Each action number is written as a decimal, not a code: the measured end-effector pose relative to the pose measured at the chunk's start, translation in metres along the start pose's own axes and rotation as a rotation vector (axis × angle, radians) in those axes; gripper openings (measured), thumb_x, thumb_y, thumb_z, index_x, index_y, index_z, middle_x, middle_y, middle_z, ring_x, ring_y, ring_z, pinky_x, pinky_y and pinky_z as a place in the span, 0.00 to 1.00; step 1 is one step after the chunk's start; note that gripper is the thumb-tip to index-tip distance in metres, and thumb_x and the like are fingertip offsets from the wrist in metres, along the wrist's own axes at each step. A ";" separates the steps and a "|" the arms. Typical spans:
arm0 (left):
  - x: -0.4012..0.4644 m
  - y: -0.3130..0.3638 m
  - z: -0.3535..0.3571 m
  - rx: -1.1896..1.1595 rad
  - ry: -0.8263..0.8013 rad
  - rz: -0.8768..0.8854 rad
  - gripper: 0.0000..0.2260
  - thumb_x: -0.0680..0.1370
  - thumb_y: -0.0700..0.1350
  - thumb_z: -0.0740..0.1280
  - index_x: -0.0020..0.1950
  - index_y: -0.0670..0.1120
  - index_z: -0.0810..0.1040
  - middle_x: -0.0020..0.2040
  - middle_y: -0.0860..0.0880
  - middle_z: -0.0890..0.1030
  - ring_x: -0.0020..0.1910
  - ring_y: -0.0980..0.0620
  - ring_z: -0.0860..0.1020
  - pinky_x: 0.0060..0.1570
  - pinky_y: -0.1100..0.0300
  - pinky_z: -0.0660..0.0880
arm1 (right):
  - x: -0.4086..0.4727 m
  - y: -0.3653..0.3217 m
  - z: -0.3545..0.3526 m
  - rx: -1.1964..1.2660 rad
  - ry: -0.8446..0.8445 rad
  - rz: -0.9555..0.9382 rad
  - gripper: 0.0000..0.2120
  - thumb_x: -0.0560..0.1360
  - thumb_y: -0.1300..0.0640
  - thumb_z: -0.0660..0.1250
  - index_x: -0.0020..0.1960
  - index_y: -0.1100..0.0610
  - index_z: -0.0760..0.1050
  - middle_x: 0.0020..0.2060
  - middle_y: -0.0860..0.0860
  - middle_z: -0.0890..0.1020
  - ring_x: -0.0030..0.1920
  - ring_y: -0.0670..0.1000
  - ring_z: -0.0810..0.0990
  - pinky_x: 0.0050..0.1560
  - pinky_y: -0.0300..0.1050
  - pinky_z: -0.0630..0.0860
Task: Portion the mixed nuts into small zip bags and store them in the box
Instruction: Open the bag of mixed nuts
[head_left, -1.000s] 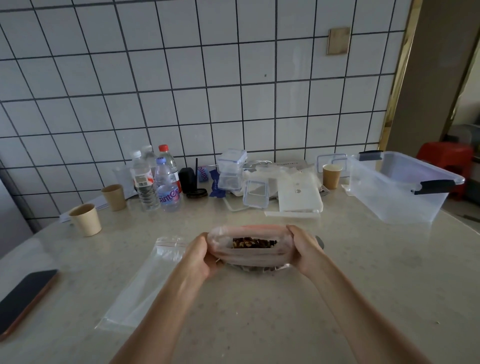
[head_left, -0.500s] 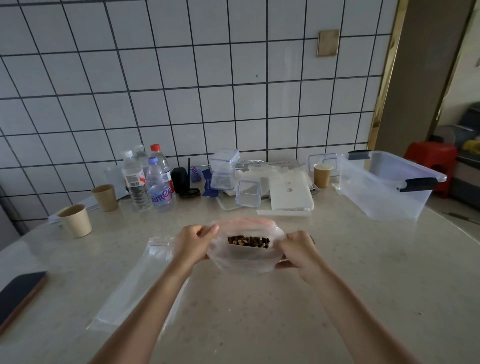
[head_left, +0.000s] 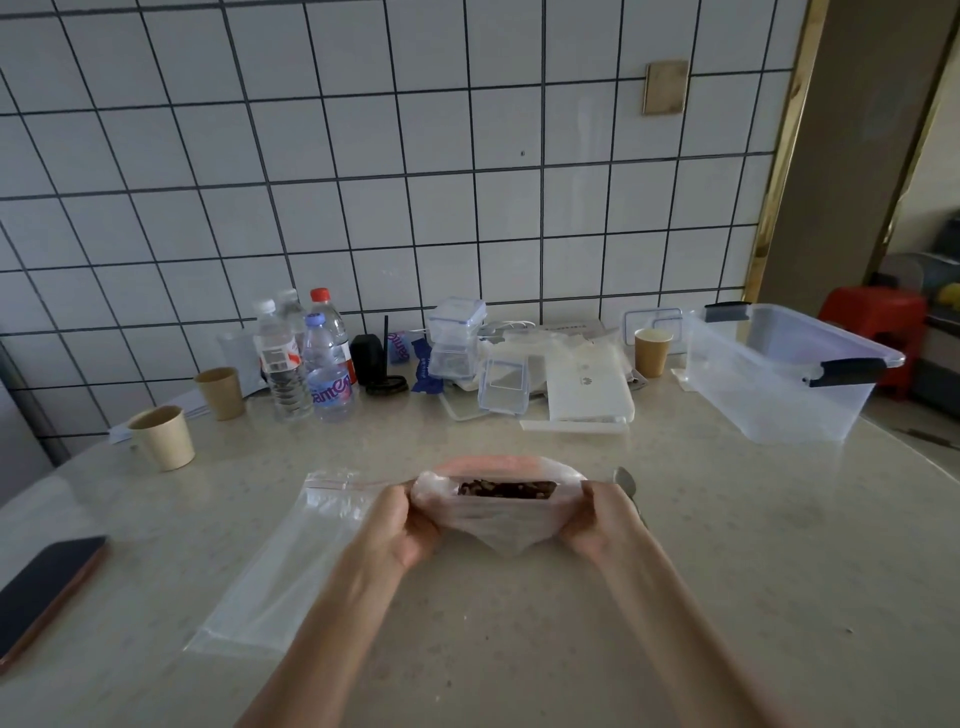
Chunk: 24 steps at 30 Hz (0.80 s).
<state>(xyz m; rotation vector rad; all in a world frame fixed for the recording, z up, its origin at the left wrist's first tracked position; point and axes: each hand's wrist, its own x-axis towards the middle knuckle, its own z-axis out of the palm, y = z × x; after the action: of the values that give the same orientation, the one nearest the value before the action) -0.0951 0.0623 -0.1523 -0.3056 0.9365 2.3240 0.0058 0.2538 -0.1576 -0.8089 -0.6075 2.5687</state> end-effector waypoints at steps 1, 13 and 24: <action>-0.001 -0.002 0.001 0.066 0.012 0.015 0.13 0.79 0.30 0.54 0.43 0.40 0.76 0.26 0.48 0.76 0.20 0.53 0.74 0.21 0.66 0.73 | -0.001 0.002 0.001 -0.055 -0.001 -0.012 0.23 0.77 0.73 0.55 0.69 0.61 0.70 0.53 0.63 0.80 0.59 0.62 0.82 0.64 0.58 0.76; 0.000 0.003 -0.006 1.105 0.124 0.450 0.13 0.78 0.53 0.75 0.57 0.48 0.82 0.49 0.46 0.87 0.47 0.47 0.85 0.43 0.54 0.80 | 0.006 -0.005 0.003 -1.350 -0.147 -0.518 0.12 0.78 0.45 0.72 0.58 0.49 0.81 0.41 0.48 0.86 0.42 0.45 0.85 0.40 0.39 0.78; 0.027 0.016 0.015 0.902 0.250 0.113 0.15 0.80 0.53 0.72 0.58 0.43 0.86 0.56 0.38 0.85 0.57 0.37 0.83 0.61 0.46 0.80 | 0.025 -0.005 0.022 -1.156 0.050 -0.257 0.13 0.84 0.51 0.61 0.48 0.60 0.77 0.35 0.54 0.78 0.34 0.52 0.77 0.35 0.43 0.75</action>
<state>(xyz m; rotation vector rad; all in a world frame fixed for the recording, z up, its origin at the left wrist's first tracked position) -0.1259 0.0763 -0.1438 -0.1567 2.0320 1.7345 -0.0257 0.2636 -0.1497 -0.9880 -2.0712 1.7880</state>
